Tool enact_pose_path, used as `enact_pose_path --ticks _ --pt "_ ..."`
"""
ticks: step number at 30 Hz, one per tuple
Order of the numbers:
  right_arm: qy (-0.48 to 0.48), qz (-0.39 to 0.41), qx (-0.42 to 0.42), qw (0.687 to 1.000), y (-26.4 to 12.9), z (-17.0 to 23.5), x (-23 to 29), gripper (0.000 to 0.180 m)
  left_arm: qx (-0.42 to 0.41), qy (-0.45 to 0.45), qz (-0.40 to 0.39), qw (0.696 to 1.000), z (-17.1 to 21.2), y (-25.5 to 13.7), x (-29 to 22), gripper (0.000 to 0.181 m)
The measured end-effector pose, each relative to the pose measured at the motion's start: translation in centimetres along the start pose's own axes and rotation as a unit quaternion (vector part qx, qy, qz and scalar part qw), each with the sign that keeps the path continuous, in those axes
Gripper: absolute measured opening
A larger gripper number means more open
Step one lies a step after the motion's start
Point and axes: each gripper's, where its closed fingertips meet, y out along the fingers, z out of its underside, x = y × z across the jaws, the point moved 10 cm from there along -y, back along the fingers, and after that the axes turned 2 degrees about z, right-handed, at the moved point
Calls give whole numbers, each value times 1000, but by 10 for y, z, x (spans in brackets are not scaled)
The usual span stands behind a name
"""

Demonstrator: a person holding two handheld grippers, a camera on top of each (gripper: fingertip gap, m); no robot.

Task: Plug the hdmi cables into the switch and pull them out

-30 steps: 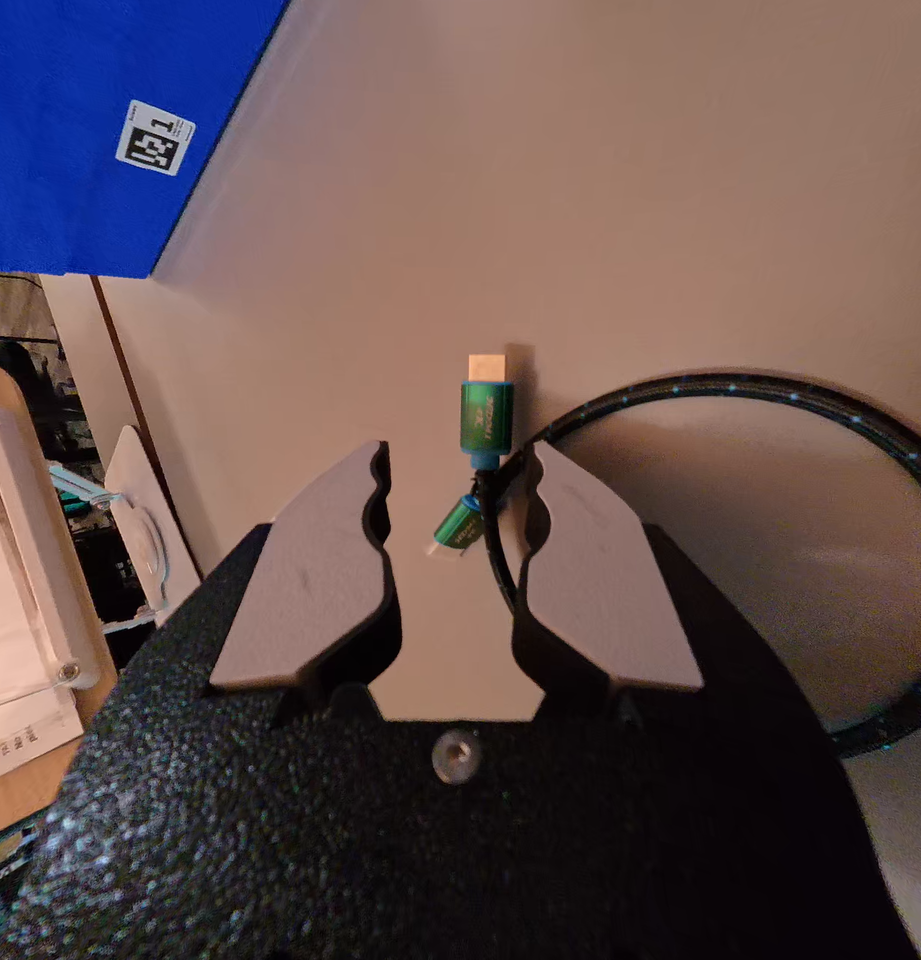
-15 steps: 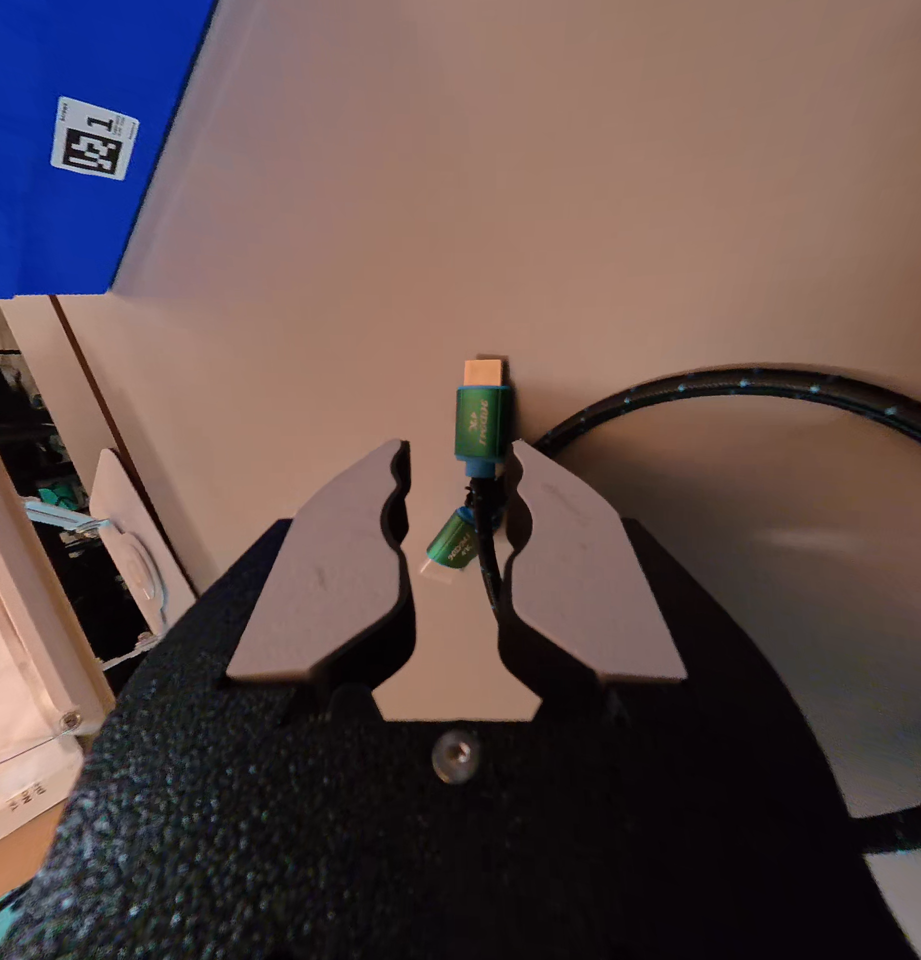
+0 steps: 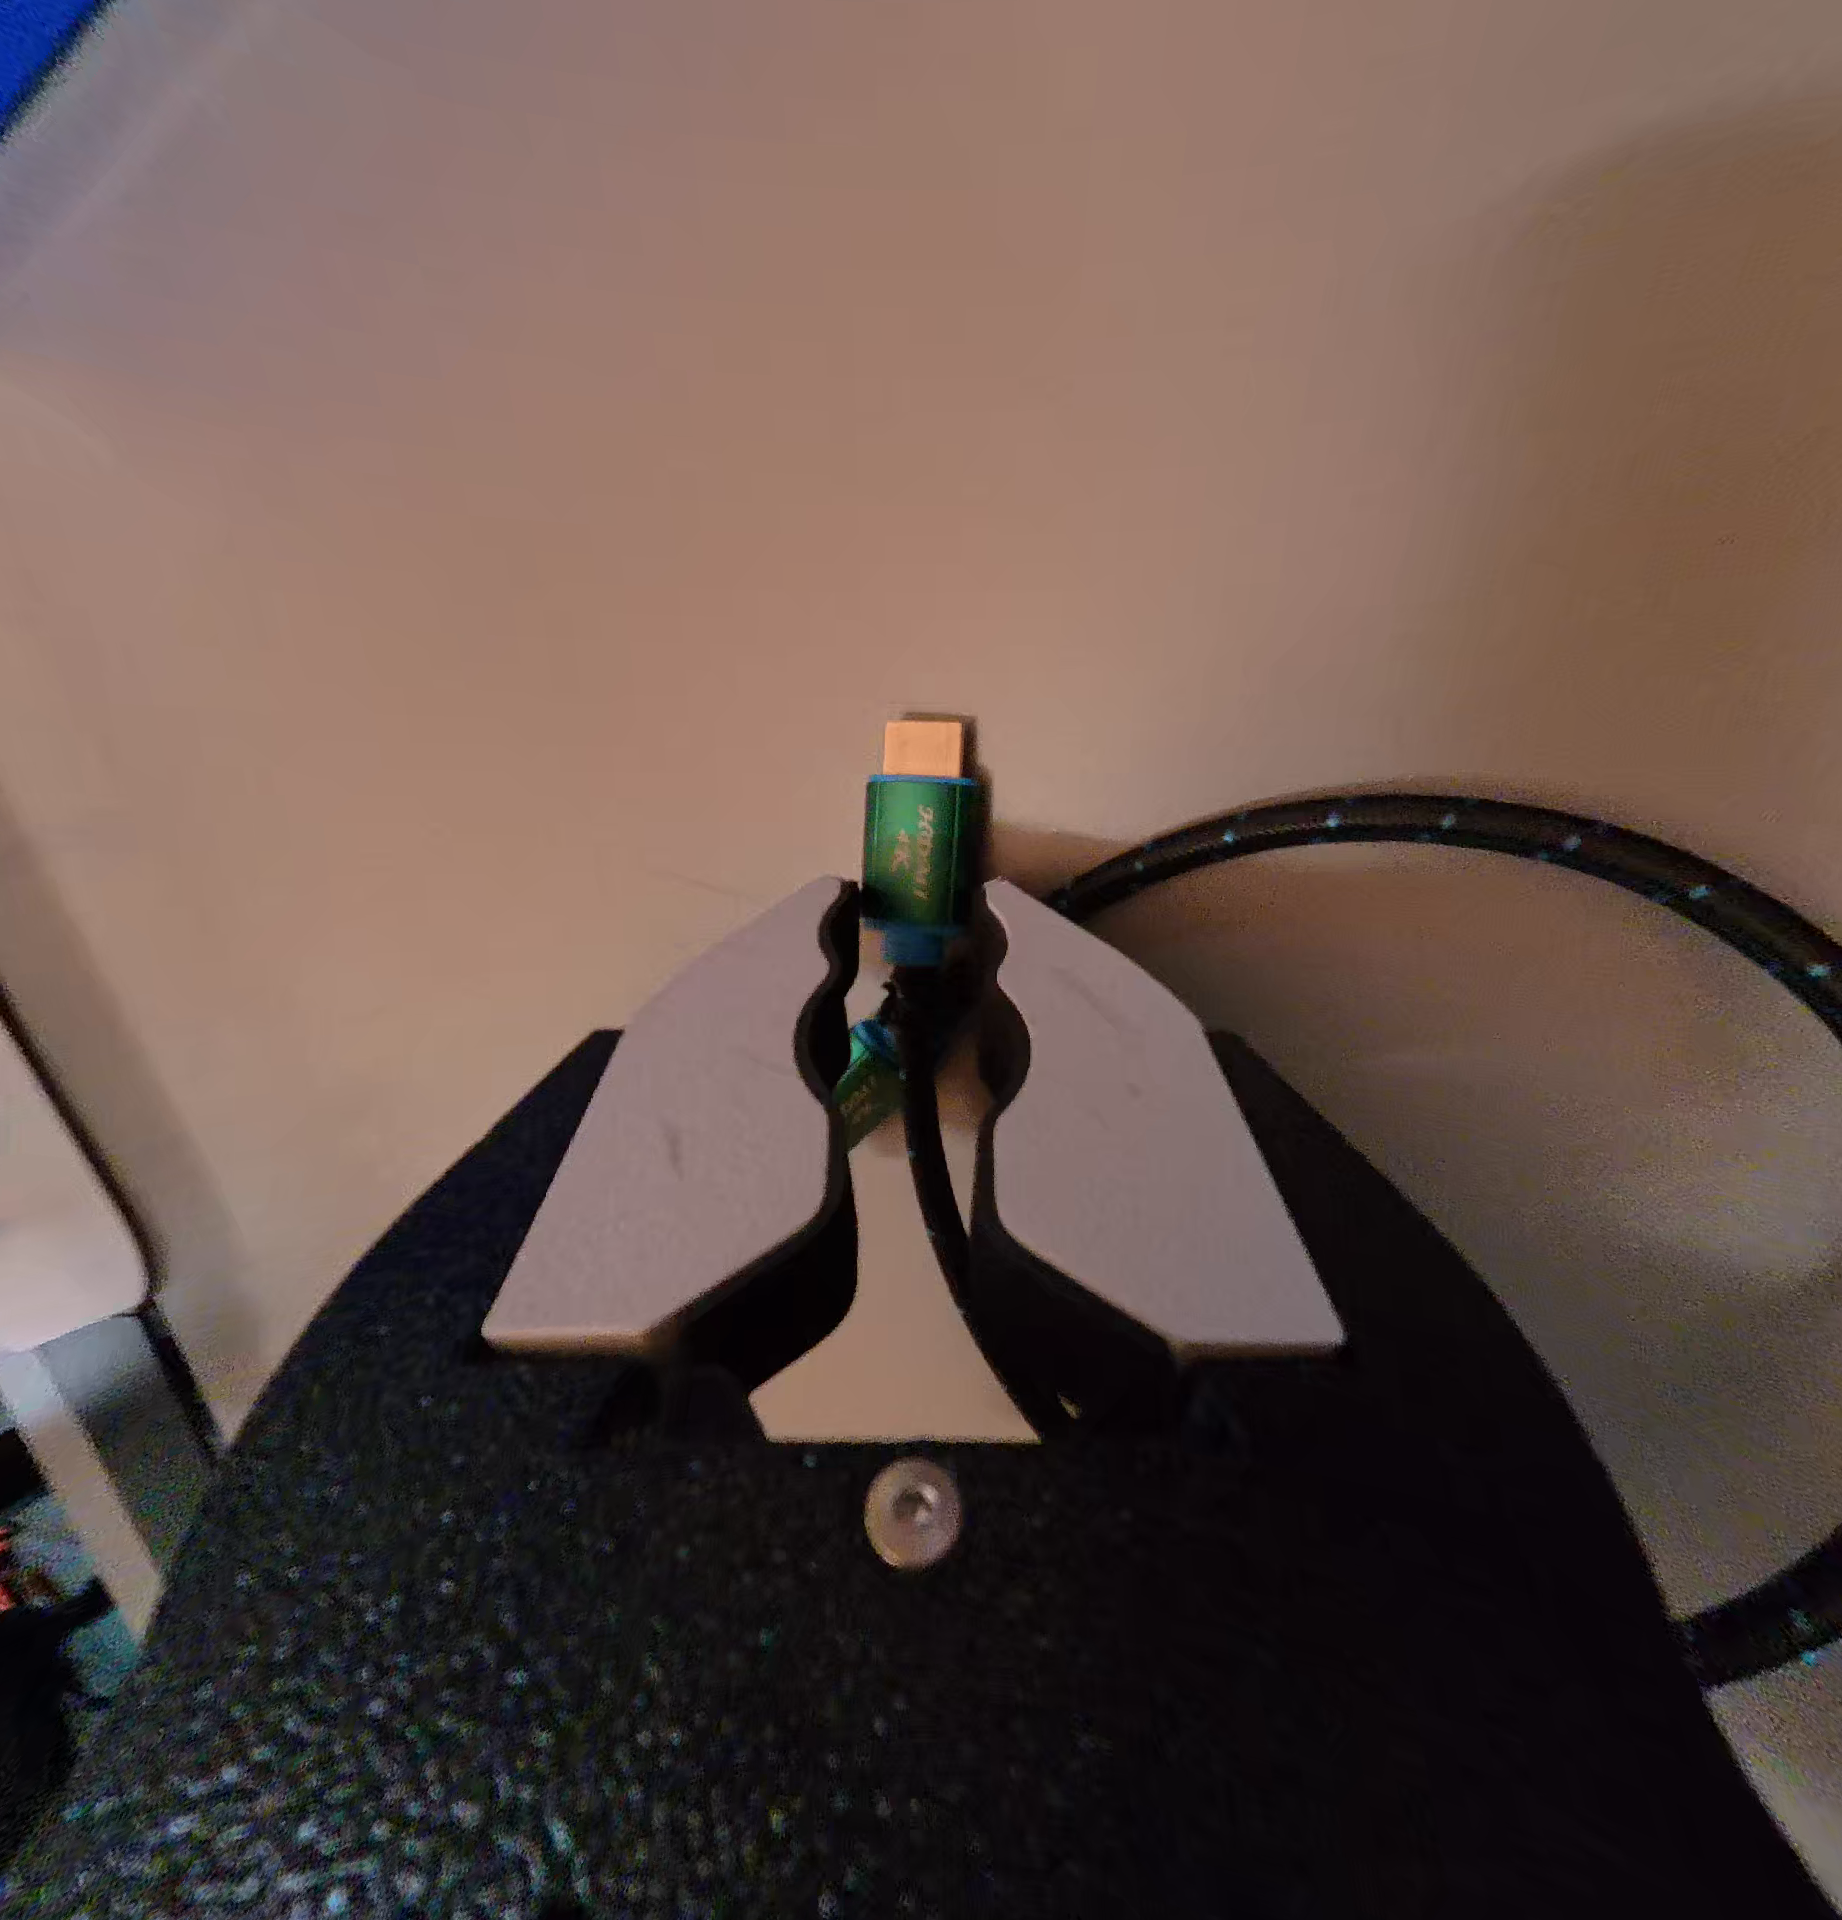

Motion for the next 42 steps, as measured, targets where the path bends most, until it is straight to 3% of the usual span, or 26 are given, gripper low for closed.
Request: enact_pose_path --ticks 8,18,23,31,42 --pt "-1 0 -1 1000 0 0 0 23 -9 -47 36 998 1 5 8 20" --pt "-8 18 18 1000 1 2 -2 23 -67 -107 -43 991 12 5 -4 20" --pt "-15 51 52 997 1 6 -5 22 -44 -170 -60 983 13 3 -7 20" --pt "-22 76 98 992 4 13 -9 23 -47 -222 12 974 8 -53 2 20" --pt "-15 82 98 992 4 13 -10 23 -22 -146 26 989 -57 -118 -13 20"
